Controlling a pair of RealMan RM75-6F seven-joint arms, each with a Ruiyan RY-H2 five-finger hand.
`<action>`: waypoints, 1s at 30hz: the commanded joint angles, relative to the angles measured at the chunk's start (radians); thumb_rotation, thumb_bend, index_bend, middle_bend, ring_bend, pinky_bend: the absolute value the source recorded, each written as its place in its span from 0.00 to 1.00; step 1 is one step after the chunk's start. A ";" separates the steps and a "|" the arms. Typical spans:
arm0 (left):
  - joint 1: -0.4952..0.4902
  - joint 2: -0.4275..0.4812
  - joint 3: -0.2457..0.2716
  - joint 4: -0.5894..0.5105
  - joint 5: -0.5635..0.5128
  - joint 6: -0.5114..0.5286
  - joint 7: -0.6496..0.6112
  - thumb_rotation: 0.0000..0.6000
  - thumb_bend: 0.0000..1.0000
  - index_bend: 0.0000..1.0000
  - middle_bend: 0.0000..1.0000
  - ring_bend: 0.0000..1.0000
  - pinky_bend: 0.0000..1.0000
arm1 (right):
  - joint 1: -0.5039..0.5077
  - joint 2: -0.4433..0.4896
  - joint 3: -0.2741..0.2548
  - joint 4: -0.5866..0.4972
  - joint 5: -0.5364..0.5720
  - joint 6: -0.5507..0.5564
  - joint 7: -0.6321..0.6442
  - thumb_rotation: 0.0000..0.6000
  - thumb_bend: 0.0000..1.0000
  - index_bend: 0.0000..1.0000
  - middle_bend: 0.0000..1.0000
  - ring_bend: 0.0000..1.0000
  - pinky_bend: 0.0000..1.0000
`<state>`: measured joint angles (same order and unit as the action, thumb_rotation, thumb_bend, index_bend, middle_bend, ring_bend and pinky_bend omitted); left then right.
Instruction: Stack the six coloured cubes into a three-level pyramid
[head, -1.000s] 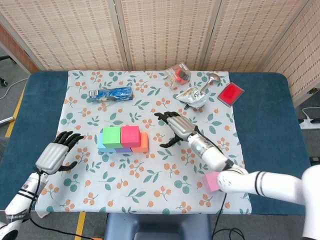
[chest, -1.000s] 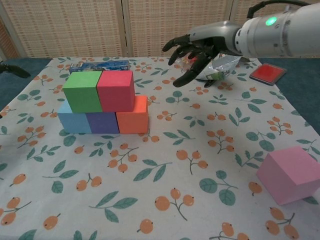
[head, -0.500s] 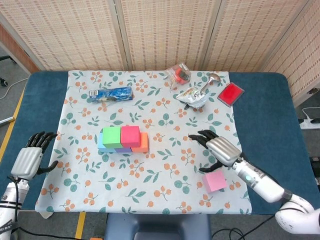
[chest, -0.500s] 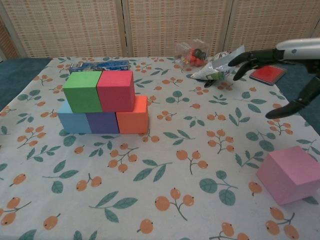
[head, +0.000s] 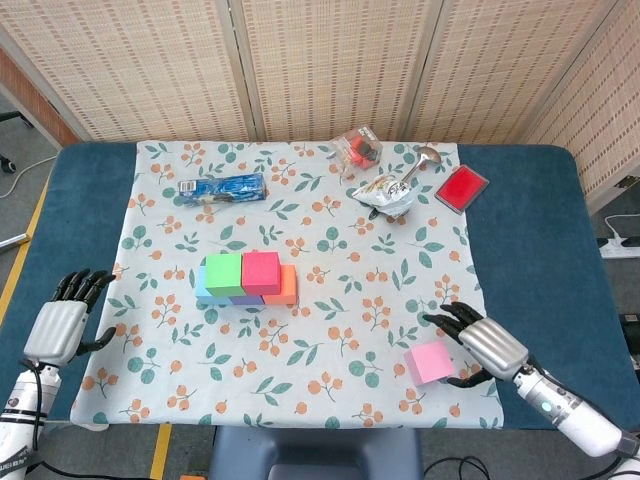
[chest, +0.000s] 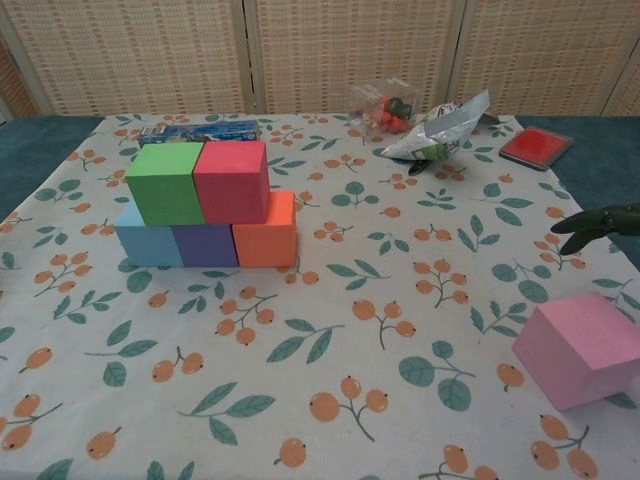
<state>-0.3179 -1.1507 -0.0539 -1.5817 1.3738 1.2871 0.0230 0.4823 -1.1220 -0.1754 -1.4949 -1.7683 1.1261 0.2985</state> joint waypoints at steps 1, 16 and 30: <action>0.000 0.004 -0.005 -0.004 0.002 0.002 -0.002 1.00 0.29 0.15 0.10 0.00 0.06 | -0.009 -0.030 -0.013 0.042 -0.035 0.017 -0.024 0.83 0.00 0.03 0.15 0.00 0.00; 0.015 0.010 -0.008 -0.001 0.039 0.021 -0.058 1.00 0.29 0.15 0.10 0.00 0.06 | -0.008 -0.153 0.001 0.170 -0.046 0.019 -0.058 0.92 0.10 0.28 0.22 0.05 0.02; 0.020 0.007 0.000 0.015 0.069 0.020 -0.046 1.00 0.29 0.15 0.10 0.00 0.06 | 0.235 0.009 0.251 -0.157 0.115 -0.133 0.008 1.00 0.18 0.38 0.31 0.14 0.09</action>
<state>-0.2974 -1.1430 -0.0542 -1.5676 1.4413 1.3074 -0.0245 0.6301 -1.1691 -0.0132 -1.5585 -1.7388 1.0888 0.3059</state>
